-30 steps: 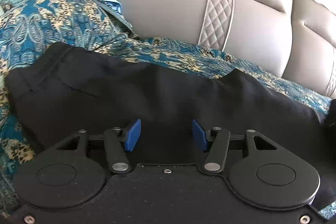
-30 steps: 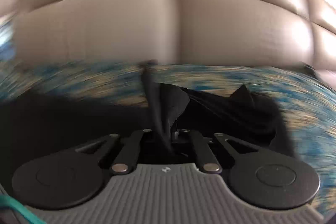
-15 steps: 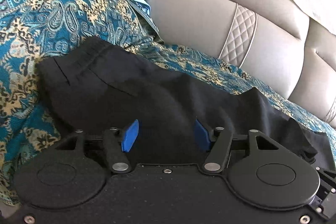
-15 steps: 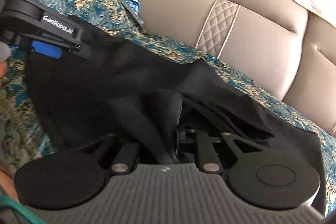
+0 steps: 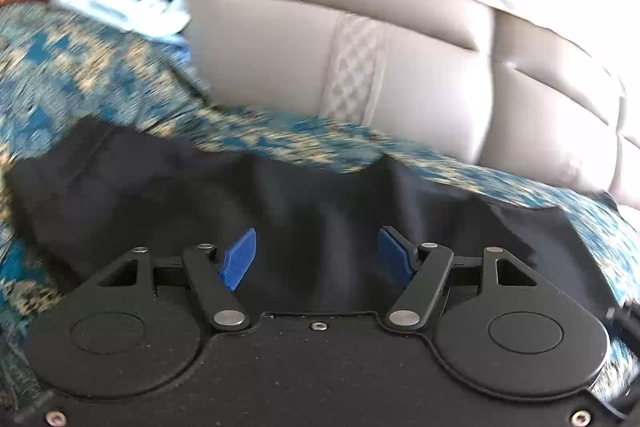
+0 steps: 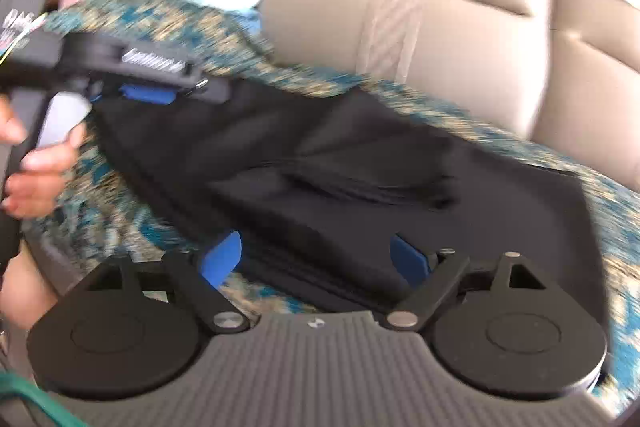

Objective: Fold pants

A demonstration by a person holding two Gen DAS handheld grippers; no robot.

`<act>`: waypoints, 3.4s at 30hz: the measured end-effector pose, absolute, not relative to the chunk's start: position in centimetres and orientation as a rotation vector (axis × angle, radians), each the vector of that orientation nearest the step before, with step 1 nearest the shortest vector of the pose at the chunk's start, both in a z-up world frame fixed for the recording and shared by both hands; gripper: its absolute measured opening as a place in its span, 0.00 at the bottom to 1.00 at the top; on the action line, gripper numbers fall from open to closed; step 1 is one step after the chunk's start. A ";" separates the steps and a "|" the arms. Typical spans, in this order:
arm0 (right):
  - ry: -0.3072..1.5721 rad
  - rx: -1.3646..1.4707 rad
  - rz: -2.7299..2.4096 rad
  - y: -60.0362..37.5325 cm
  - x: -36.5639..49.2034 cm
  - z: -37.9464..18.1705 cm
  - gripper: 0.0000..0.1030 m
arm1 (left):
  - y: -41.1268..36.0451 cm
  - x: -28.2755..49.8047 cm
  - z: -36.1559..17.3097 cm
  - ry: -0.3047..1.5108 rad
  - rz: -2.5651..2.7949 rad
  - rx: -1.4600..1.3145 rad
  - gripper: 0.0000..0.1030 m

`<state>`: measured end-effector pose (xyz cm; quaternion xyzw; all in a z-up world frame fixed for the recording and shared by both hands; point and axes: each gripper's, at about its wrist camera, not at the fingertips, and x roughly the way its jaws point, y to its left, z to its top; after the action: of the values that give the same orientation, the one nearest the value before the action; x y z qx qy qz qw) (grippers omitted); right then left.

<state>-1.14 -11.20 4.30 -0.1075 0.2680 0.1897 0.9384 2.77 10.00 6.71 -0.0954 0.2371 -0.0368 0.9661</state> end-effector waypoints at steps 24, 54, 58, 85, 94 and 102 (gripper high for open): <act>0.335 -0.007 -0.101 -22.8 -1.7 -1.8 1.00 | -4.8 -2.5 2.7 0.553 -0.303 0.165 0.28; 0.311 0.014 -0.099 -22.8 -1.5 -2.0 1.00 | 3.6 15.3 6.2 0.646 0.187 0.025 0.28; 0.316 0.016 -0.103 -22.8 -1.4 -1.9 1.00 | 4.1 14.0 7.7 0.609 0.145 0.005 0.38; 0.432 -0.004 -0.073 -21.8 -1.6 1.1 1.00 | 1.1 3.4 3.9 0.650 0.014 0.037 0.66; 0.429 -0.029 -0.038 -19.5 -0.5 3.8 1.00 | 2.3 1.8 3.3 0.620 -0.004 0.063 0.78; 0.360 -0.123 -0.016 -16.7 -0.3 5.1 1.00 | 3.4 1.6 2.8 0.604 -0.029 0.025 0.81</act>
<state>-0.33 -16.71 5.15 -0.0614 0.1788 -0.0082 0.9819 1.56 3.39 2.81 0.0123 0.2974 -0.0144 0.9546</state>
